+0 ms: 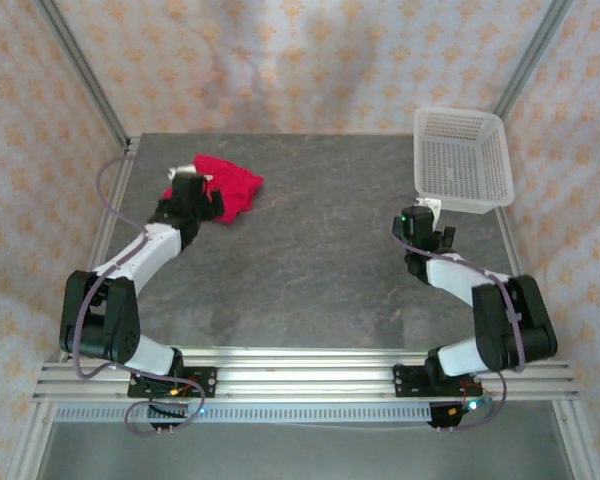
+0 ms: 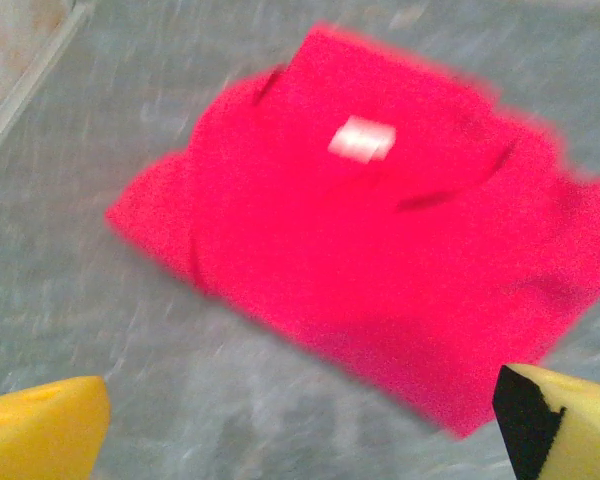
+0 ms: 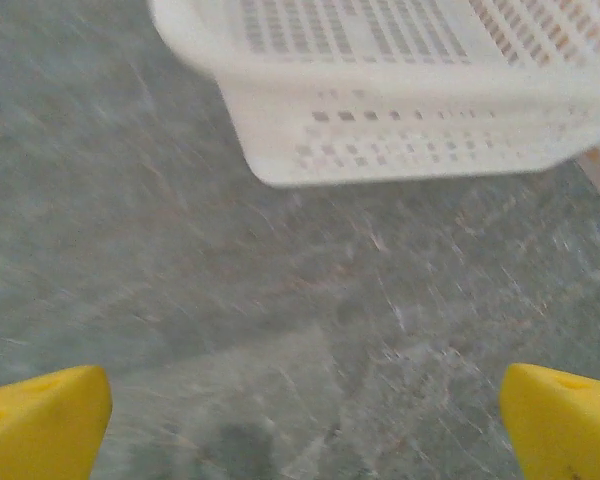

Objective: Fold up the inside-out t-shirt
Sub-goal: Reset both arms

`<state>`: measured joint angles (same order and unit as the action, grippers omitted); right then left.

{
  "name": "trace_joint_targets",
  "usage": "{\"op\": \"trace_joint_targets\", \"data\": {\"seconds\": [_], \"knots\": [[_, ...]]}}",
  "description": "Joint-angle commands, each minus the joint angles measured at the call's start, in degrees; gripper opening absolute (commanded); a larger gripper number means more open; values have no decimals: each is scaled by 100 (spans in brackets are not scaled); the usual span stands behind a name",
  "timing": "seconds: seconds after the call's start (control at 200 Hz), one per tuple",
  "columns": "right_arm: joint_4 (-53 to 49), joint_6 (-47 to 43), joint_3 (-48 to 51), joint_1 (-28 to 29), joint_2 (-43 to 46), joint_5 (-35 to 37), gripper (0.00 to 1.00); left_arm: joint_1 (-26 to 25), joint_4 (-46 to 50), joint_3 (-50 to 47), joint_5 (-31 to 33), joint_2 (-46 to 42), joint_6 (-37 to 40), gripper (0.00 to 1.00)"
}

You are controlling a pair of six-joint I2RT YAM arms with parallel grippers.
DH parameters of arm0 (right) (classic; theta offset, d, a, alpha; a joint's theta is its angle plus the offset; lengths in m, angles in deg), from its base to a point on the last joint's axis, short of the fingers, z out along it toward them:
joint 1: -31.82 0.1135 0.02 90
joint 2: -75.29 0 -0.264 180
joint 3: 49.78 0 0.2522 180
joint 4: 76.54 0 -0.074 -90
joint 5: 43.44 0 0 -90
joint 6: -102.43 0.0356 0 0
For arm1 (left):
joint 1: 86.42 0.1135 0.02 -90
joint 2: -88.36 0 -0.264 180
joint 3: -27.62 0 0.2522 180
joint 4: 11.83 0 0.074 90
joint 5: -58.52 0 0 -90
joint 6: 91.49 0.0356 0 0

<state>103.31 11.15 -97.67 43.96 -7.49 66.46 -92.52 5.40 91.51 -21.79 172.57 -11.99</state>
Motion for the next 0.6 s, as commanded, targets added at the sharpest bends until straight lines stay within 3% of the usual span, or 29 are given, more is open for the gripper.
{"op": "trace_joint_targets", "data": {"seconds": [0.0, 0.065, 0.23, 0.345, 0.4, 0.475, 0.595], "knots": [[1501, -312, 53, -103, -363, 662, 99, -6, -1341, -735, 538, -332, 423, 100], [1854, -412, 114, -168, -507, 590, 99, -22, -2135, -1186, 398, -543, 778, 100], [2161, -34, 394, -664, -456, -218, 99, -12, -2404, -1335, 518, -535, 1361, 100], [3374, 41, 1167, -820, -409, -687, 99, -13, -3072, -1738, 490, -744, 1386, 100], [4603, -16, 1515, -845, -739, -522, 99, -13, -3218, -1871, 503, -832, 1375, 100], [3758, 82, 1342, -836, -427, -543, 99, -8, -3275, -2042, 390, -978, 1400, 100], [3950, -13, 1325, -827, -559, -598, 99, -20, -3356, -2455, 325, -1155, 1399, 100]]}}
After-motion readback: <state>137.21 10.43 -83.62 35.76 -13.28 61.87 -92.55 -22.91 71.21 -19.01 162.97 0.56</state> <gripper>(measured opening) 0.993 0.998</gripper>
